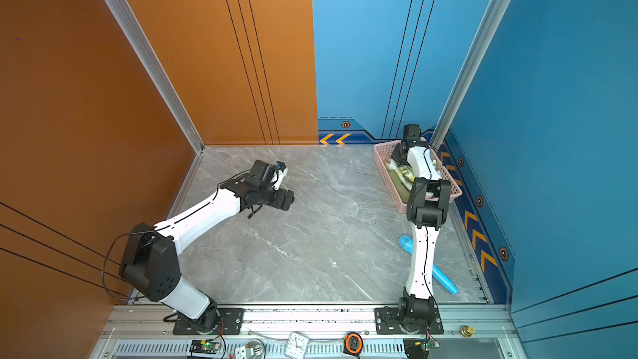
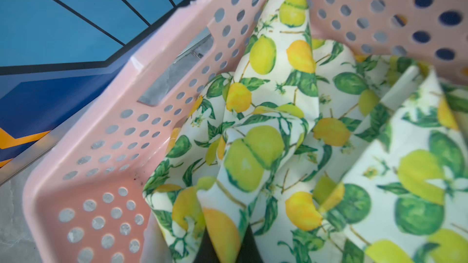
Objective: Fold and stack skirts
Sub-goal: Pick up the skirt from the basket.
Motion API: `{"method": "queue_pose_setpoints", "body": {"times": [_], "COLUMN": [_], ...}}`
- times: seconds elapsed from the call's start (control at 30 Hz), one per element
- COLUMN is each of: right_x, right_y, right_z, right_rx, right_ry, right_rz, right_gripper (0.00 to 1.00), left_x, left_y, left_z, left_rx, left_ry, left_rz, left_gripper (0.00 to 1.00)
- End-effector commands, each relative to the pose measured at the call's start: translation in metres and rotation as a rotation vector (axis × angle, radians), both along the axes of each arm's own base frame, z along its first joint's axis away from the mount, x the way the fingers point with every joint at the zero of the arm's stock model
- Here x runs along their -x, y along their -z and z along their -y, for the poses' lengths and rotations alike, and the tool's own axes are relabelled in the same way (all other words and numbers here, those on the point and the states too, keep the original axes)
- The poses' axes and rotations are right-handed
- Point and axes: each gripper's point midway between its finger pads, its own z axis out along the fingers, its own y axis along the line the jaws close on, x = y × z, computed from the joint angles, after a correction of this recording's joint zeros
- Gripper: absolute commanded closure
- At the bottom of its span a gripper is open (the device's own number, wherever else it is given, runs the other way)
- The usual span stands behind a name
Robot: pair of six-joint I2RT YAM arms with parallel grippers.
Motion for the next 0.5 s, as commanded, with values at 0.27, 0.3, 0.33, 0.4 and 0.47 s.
{"method": "queue_pose_setpoints", "body": {"times": [0.27, 0.3, 0.33, 0.4, 0.47], "right_x": [0.042, 0.049, 0.054, 0.066, 0.077], "right_y": [-0.249, -0.267, -0.282, -0.316, -0.343], "right_z": [0.015, 0.011, 0.007, -0.008, -0.029], "right_rx": [0.167, 0.179, 0.189, 0.203, 0.213], "right_ry": [0.079, 0.076, 0.07, 0.044, 0.009], "right_rz": [0.412, 0.447, 0.476, 0.541, 0.594], "right_gripper": [1.0, 1.0, 1.0, 1.0, 1.0], "left_x": [-0.005, -0.006, -0.007, -0.009, -0.012], "left_y": [-0.02, -0.021, -0.022, -0.024, -0.027], "left_z": [-0.01, -0.012, -0.015, -0.019, -0.024], "left_rx": [0.047, 0.049, 0.049, 0.054, 0.066], "left_ry": [-0.024, -0.031, -0.037, -0.05, -0.066], "left_rz": [0.052, 0.054, 0.057, 0.061, 0.066], "left_gripper": [0.07, 0.08, 0.07, 0.07, 0.08]}}
